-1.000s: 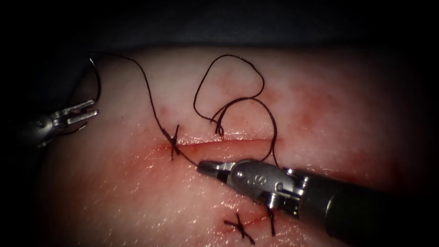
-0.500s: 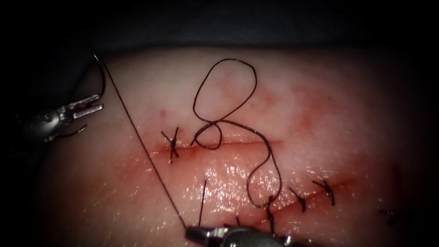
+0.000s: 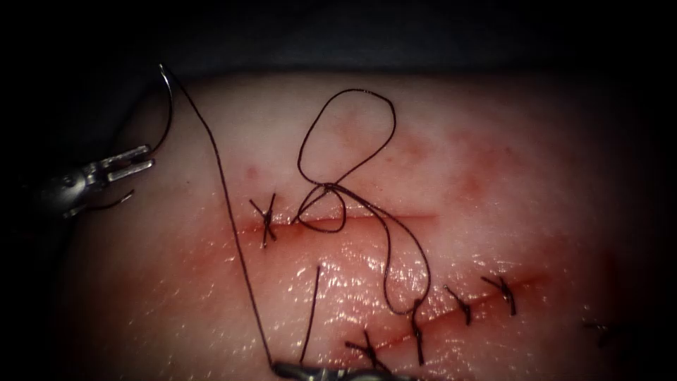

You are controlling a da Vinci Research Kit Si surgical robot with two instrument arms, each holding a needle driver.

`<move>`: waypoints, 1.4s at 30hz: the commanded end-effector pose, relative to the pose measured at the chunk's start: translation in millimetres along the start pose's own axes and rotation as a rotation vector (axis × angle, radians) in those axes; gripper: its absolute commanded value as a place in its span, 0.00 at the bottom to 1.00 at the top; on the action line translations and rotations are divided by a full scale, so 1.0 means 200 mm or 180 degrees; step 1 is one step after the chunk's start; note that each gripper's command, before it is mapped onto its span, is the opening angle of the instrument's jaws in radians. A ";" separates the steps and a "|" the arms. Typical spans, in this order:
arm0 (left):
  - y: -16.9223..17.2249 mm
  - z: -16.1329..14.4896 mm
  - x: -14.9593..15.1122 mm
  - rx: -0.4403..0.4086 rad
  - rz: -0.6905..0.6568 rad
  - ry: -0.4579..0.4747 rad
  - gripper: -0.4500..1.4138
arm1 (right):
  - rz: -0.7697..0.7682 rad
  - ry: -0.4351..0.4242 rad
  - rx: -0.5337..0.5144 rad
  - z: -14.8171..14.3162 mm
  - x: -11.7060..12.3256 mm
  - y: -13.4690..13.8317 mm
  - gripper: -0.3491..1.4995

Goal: Wound Closure
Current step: Grab the suture and pull it through repeatably with the right gripper until a short tail remains.

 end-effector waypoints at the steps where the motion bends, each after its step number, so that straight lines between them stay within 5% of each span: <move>1: -0.002 0.004 -0.001 0.0000 0.0007 0.0007 0.00 | -0.0067 0.0026 -0.0008 0.000 0.002 0.011 0.92; 15: -0.010 -0.006 -0.003 -0.0013 0.0003 -0.0041 0.00 | -0.0415 0.0112 -0.0022 -0.006 -0.010 0.040 0.94; 32: -0.027 -0.014 -0.018 0.0132 0.0052 -0.0199 0.00 | -0.0508 0.0356 0.0040 -0.042 0.007 0.012 0.87; 42: -0.026 -0.015 -0.017 0.0127 0.0057 -0.0190 0.00 | 0.0274 0.0193 -0.0073 -0.016 -0.020 0.038 0.80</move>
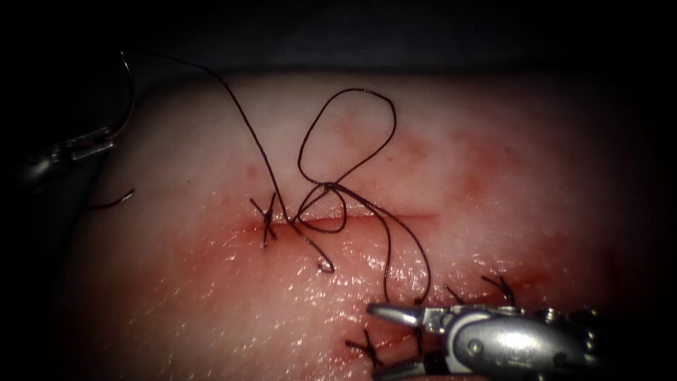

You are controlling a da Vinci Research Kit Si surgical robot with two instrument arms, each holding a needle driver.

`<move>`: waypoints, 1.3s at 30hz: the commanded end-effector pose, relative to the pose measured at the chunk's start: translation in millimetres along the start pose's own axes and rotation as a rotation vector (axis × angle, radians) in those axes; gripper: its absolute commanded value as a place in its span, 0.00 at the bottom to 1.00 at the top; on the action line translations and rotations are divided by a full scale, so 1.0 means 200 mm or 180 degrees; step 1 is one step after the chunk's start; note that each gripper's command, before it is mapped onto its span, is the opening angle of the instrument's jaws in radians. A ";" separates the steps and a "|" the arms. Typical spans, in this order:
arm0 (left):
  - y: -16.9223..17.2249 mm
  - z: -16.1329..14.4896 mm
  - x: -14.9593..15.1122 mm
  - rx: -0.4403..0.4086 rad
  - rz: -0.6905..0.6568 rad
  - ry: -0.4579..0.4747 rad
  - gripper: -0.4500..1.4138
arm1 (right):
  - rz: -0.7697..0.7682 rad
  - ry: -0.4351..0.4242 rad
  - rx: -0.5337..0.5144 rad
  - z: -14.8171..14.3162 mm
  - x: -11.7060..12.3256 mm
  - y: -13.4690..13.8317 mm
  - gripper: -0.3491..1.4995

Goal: Wound Closure
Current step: Grab the suture and pull it through repeatably with the right gripper until a short tail remains.

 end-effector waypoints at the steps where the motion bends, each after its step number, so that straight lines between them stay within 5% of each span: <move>1: -0.002 0.004 -0.001 -0.0002 0.0006 0.0013 0.00 | 0.0201 -0.0030 -0.0027 0.011 -0.007 0.005 0.78; 8: 0.000 0.006 0.000 0.0000 0.0009 0.0024 0.00 | 0.0801 -0.0206 -0.0384 0.027 -0.033 0.022 0.84; 16: 0.002 0.007 0.000 0.0005 0.0013 0.0030 0.00 | 0.0906 -0.0231 -0.0467 0.040 -0.033 0.023 0.66; 21: 0.002 0.007 0.000 0.0000 0.0013 0.0037 0.00 | 0.0886 -0.0265 -0.0447 0.043 -0.036 0.022 0.64; 23: 0.002 0.007 0.000 0.0007 0.0012 0.0044 0.00 | 0.0873 -0.0296 -0.0429 0.043 -0.036 0.020 0.42; 24: 0.002 0.007 0.000 0.0007 0.0013 0.0044 0.00 | 0.0867 -0.0322 -0.0393 0.041 -0.036 0.019 0.00; 25: 0.002 0.007 0.000 0.0007 0.0013 0.0044 0.00 | 0.0867 -0.0327 -0.0398 0.040 -0.035 0.019 0.00; 32: 0.004 0.009 0.000 -0.0020 0.0024 0.0021 0.00 | 0.0749 -0.0405 -0.0295 0.034 -0.022 0.000 0.00; 39: 0.006 0.010 -0.001 -0.0055 0.0004 -0.0014 0.00 | 0.0463 -0.0674 0.0001 0.026 -0.011 -0.044 0.00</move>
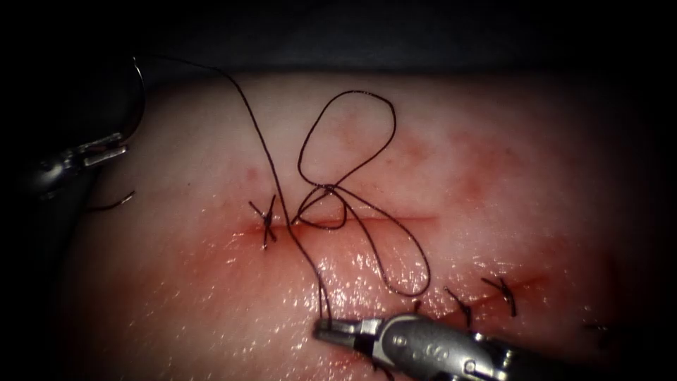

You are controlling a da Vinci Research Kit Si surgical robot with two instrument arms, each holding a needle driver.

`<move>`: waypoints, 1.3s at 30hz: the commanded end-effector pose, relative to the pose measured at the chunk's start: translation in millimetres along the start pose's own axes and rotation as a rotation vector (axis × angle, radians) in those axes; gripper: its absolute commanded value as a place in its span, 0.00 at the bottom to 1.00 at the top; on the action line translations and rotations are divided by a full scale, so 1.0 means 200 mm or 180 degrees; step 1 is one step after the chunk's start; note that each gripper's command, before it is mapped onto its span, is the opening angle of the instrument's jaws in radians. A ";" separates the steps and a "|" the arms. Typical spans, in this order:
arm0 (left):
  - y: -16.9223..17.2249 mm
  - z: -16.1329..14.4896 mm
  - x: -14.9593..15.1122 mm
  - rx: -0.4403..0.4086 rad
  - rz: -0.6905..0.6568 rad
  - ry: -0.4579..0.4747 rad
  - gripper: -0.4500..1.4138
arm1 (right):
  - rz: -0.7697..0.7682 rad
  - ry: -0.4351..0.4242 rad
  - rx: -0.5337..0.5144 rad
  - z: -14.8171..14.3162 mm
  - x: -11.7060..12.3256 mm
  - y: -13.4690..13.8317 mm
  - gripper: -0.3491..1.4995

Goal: Wound Closure
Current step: Grab the suture and pull it through repeatably with the right gripper until a short tail remains.

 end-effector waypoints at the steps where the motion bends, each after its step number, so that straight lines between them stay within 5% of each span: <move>1: 0.000 0.005 -0.001 -0.0033 -0.0001 -0.0021 0.00 | -0.0082 -0.0086 0.0068 0.004 0.004 -0.018 0.00; 4: 0.006 0.006 0.000 -0.0138 0.0009 -0.0138 0.00 | -0.0101 -0.0126 0.0214 0.005 0.009 -0.038 0.00; 16: 0.025 0.009 0.008 -0.0300 0.0082 -0.0336 0.00 | 0.0101 -0.0085 0.0357 0.015 0.017 -0.029 0.00; 17: 0.025 0.010 0.008 -0.0307 0.0066 -0.0343 0.00 | 0.0099 -0.0051 0.0427 0.015 0.018 -0.028 0.10; 19: 0.025 0.010 0.007 -0.0311 0.0066 -0.0340 0.00 | 0.0074 0.0051 0.0573 0.016 0.018 -0.028 0.70; 23: 0.024 0.009 0.006 -0.0326 0.0065 -0.0329 0.00 | -0.0146 0.0353 0.0833 0.014 0.019 -0.023 0.96; 31: 0.019 0.002 0.005 -0.0315 0.0068 -0.0378 0.00 | -0.0972 0.0882 0.1004 0.000 0.022 0.012 0.98; 36: 0.017 0.000 0.005 -0.0308 0.0071 -0.0395 0.00 | -0.1336 0.0811 0.0660 -0.007 0.022 0.044 0.96; 39: 0.017 0.000 0.004 -0.0307 0.0071 -0.0396 0.00 | -0.1380 0.0785 0.0597 -0.003 0.018 0.053 0.96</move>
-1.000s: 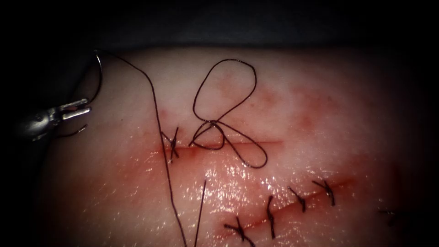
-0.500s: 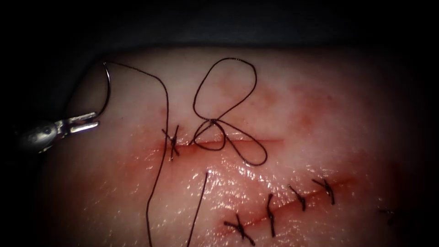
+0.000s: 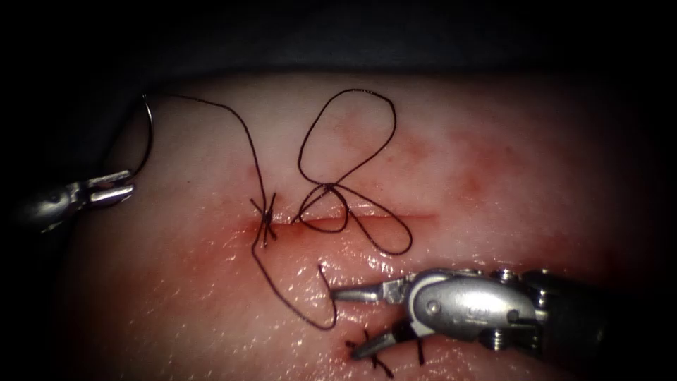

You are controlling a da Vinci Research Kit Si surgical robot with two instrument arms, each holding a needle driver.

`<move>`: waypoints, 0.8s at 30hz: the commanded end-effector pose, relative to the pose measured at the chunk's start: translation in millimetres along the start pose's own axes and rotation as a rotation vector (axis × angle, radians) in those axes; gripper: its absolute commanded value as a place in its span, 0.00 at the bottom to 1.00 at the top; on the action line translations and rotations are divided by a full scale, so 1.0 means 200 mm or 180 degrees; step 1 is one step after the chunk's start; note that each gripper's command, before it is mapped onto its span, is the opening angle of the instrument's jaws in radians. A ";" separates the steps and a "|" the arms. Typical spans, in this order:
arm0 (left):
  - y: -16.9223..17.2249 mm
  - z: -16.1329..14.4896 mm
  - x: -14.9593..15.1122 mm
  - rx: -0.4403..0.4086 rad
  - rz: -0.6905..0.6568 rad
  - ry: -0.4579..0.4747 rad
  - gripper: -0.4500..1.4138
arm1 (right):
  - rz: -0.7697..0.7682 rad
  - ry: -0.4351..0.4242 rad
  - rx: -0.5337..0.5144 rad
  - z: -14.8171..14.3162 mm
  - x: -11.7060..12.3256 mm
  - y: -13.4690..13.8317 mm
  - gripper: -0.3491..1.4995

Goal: Wound Closure
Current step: Grab the suture and pull it through repeatably with the right gripper until a short tail remains.

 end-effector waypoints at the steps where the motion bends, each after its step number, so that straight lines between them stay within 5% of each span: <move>1: -0.002 0.005 -0.001 0.0003 0.0007 0.0008 0.00 | -0.0030 -0.0014 -0.0037 0.006 -0.005 0.007 0.95; 12: -0.002 0.005 -0.001 0.0015 0.0008 -0.0005 0.00 | -0.0152 -0.0113 -0.0162 0.023 -0.028 0.012 0.94; 20: -0.002 0.005 -0.002 0.0017 0.0009 -0.0006 0.00 | -0.0203 -0.0130 -0.0199 0.030 -0.033 0.009 0.86; 22: -0.002 0.005 -0.002 0.0017 0.0010 -0.0006 0.00 | -0.0156 -0.0137 -0.0205 0.031 -0.034 0.008 0.77; 24: -0.002 0.005 -0.002 0.0017 0.0010 -0.0006 0.00 | -0.0068 -0.0135 -0.0199 0.032 -0.035 0.008 0.50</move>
